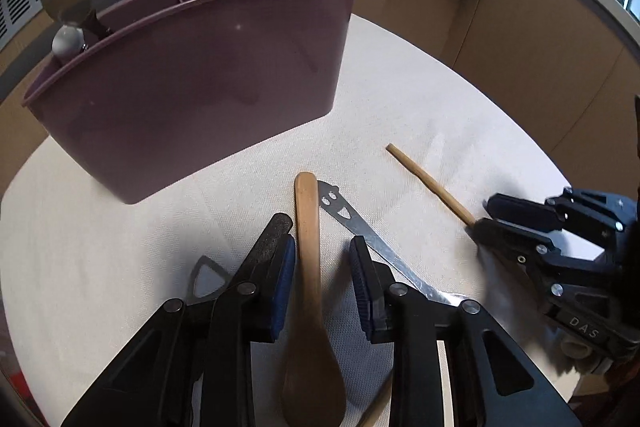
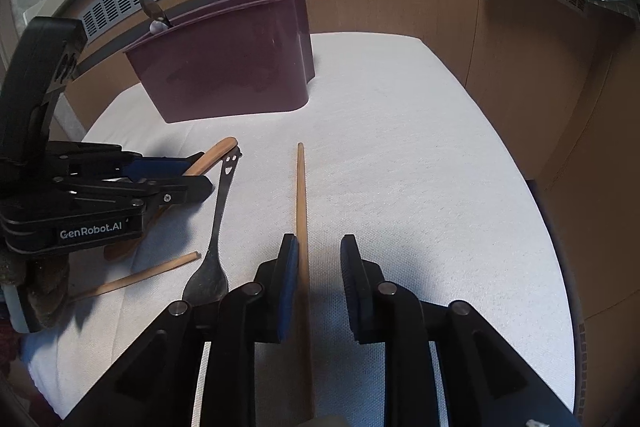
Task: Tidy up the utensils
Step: 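Grasp a wooden chopstick with the right tool while the left tool grasps the wooden spoon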
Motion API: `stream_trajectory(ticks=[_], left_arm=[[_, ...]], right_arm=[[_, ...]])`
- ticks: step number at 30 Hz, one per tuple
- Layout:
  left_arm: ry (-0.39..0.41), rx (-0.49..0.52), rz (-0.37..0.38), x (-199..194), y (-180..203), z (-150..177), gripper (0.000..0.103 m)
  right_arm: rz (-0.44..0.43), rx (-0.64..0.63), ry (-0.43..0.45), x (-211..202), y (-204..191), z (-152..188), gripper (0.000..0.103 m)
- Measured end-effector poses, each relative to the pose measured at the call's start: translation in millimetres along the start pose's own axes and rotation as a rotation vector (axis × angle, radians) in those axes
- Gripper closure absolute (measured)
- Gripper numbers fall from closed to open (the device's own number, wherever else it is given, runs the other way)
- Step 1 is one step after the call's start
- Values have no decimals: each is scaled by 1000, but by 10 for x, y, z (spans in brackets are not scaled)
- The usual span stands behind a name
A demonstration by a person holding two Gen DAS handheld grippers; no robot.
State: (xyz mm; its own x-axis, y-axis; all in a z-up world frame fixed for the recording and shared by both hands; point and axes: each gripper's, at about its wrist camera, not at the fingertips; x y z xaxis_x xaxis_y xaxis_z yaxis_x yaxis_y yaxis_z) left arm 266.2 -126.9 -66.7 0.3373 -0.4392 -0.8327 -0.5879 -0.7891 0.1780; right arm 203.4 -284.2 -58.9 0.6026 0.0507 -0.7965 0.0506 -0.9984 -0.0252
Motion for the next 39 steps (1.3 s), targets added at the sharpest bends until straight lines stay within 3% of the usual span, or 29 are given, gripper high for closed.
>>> stream_trajectory(ticks=[6, 12, 15, 17, 20, 24, 26, 30, 33, 35, 37, 39], left_arm=[[13, 14, -23, -93, 5, 160, 76], [-14, -4, -48, -213, -41, 345, 76], [-28, -2, -52, -219, -35, 364, 76], [-32, -7, -51, -196, -25, 342, 76], [-30, -29, -29, -147, -31, 272, 76], [-24, -41, -8, -95, -66, 194, 76], [-27, -39, 0, -55, -58, 141, 74], [-65, -9, 42, -14, 31, 88, 49], [-61, 17, -9, 12, 119, 98, 48], [-42, 6, -15, 2, 116, 103, 56], [-27, -19, -10, -53, 64, 126, 82], [-14, -57, 19, -35, -16, 99, 90]], right_arm=[[19, -59, -24, 88, -128, -100, 75], [9, -74, -30, 212, -196, -227, 69], [44, -106, -27, 266, -281, -284, 69], [58, -105, -27, 289, -314, -315, 72], [65, -101, -28, 279, -309, -319, 97], [29, -64, -28, 162, -190, -221, 98], [31, -48, -13, 78, -127, -162, 98], [10, -4, 5, -31, 8, -99, 98], [-18, 24, 21, -104, 84, -78, 98], [-30, 37, 25, -135, 114, -67, 98], [-49, 51, 24, -160, 157, -51, 98], [-58, 60, 19, -167, 181, -34, 98]])
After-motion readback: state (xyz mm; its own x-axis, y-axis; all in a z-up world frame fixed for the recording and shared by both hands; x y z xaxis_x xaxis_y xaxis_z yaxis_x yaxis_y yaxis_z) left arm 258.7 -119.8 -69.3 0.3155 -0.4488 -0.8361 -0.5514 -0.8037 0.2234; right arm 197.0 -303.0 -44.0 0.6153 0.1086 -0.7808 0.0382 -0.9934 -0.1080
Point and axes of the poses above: each gripper's, at about its wrist camera, not at the fingertips, and x roughly the way its jaws point, y to its right, z to its underside, and after that the axes turned 8 degrees about z, right-handed
